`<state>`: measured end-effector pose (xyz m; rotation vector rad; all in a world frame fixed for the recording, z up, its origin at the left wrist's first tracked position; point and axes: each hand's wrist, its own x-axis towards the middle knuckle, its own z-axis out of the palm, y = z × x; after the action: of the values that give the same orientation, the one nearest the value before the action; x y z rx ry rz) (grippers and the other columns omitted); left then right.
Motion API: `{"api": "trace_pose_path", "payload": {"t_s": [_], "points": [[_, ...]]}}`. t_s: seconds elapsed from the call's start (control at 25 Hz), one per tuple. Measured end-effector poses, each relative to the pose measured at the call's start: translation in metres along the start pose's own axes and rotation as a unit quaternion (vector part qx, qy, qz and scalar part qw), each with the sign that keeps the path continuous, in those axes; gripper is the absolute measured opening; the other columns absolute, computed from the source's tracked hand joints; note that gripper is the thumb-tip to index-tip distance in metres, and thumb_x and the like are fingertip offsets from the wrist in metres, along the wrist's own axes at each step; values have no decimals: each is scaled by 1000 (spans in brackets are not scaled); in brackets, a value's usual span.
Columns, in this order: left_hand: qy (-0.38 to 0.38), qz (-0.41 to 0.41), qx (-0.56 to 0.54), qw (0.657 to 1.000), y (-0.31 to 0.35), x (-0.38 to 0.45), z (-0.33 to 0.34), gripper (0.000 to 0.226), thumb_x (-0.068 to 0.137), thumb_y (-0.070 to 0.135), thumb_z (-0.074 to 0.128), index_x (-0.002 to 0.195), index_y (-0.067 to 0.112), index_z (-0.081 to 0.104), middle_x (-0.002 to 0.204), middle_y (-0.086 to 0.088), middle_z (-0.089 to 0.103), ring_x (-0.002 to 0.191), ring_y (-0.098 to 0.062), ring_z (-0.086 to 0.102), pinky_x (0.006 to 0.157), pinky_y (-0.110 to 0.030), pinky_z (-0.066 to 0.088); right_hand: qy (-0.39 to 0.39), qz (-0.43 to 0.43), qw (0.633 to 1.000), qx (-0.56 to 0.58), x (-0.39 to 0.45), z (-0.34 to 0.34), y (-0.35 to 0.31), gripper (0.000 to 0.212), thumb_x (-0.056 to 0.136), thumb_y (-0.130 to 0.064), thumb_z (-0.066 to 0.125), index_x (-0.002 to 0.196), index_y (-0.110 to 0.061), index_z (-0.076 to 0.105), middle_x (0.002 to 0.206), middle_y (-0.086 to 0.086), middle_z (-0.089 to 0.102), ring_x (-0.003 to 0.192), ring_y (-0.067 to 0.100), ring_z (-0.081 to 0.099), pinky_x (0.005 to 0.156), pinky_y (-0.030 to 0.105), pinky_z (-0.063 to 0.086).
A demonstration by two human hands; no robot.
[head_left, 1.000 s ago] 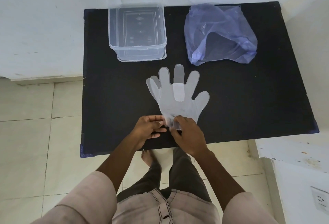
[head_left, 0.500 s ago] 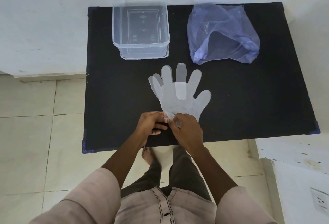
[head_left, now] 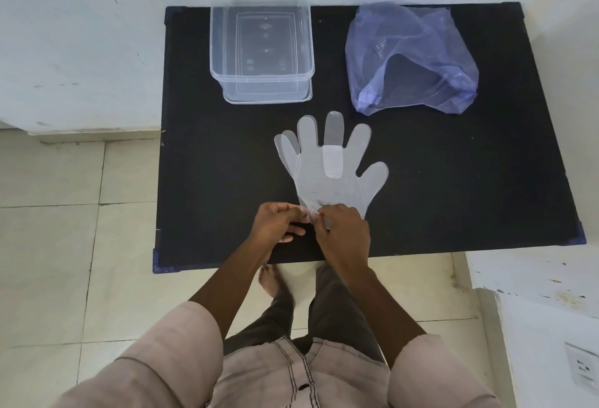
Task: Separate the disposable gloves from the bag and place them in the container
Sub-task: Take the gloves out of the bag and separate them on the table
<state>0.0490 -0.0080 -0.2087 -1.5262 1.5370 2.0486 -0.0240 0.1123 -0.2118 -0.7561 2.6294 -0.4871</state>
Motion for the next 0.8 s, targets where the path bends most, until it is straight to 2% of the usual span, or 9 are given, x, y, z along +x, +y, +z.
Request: {"api": "trace_pose_path", "payload": {"t_s": [0.24, 0.36, 0.44, 0.52, 0.56, 0.6, 0.68, 0.72, 0.8], "points": [[88, 54, 114, 988, -6, 7, -3, 14, 91, 19, 62, 84, 18, 74, 86, -3, 76, 63, -11, 68, 53, -18, 51, 65, 5, 997, 48, 2, -4, 3, 20, 92, -28, 60, 98, -9, 66, 97, 11, 72, 88, 25, 67, 83, 37, 52], [135, 98, 214, 962, -9, 8, -3, 10, 89, 22, 63, 94, 20, 72, 94, 2, 73, 79, -14, 68, 76, -32, 59, 42, 28, 993, 106, 9, -6, 6, 22, 93, -30, 58, 98, -9, 64, 99, 11, 71, 89, 24, 67, 86, 37, 54], [190, 183, 293, 919, -7, -1, 3, 24, 88, 21, 65, 111, 20, 62, 110, 3, 61, 94, -12, 60, 85, -30, 54, 29, 42, 989, 136, 14, -8, 8, 26, 92, -32, 57, 100, -8, 64, 102, 11, 71, 92, 24, 68, 91, 38, 54], [194, 296, 287, 890, -1, -11, 14, 29, 90, 16, 62, 118, 17, 58, 120, -4, 56, 101, -14, 56, 90, -28, 50, 25, 41, 987, 151, 18, -10, 10, 26, 94, -29, 56, 100, -6, 64, 102, 14, 70, 92, 27, 67, 92, 35, 52], [168, 317, 256, 898, 3, -15, 21, 27, 92, 14, 58, 119, 15, 58, 121, -7, 58, 103, -14, 57, 92, -28, 50, 27, 29, 988, 149, 18, -14, 9, 25, 95, -27, 55, 100, -5, 64, 101, 15, 70, 92, 28, 66, 91, 33, 49], [135, 295, 207, 923, 7, -16, 28, 25, 95, 12, 55, 120, 13, 59, 122, -8, 61, 104, -14, 59, 95, -28, 49, 21, 15, 989, 145, 18, -16, 7, 26, 95, -27, 54, 101, -4, 64, 101, 16, 70, 93, 28, 65, 92, 33, 47], [73, 141, 35, 987, 17, -15, 36, 26, 99, 16, 49, 122, 13, 61, 121, -8, 65, 104, -17, 63, 98, -33, 51, -15, -3, 987, 162, 14, -19, 6, 45, 93, -45, 49, 107, -4, 62, 105, 14, 68, 96, 25, 63, 99, 37, 47], [46, 69, -48, 995, 20, -14, 37, 27, 101, 19, 46, 121, 14, 62, 120, -9, 67, 102, -20, 66, 94, -35, 54, -46, -3, 982, 181, 14, -17, 5, 65, 87, -61, 42, 113, -4, 60, 110, 13, 66, 100, 23, 61, 103, 39, 44], [18, 28, -117, 993, 22, -13, 35, 31, 102, 23, 41, 119, 12, 63, 115, -11, 70, 97, -23, 69, 83, -32, 57, -95, 6, 979, 182, 16, -15, 7, 91, 76, -76, 32, 124, -1, 54, 123, 16, 61, 113, 26, 56, 107, 36, 35]]}}
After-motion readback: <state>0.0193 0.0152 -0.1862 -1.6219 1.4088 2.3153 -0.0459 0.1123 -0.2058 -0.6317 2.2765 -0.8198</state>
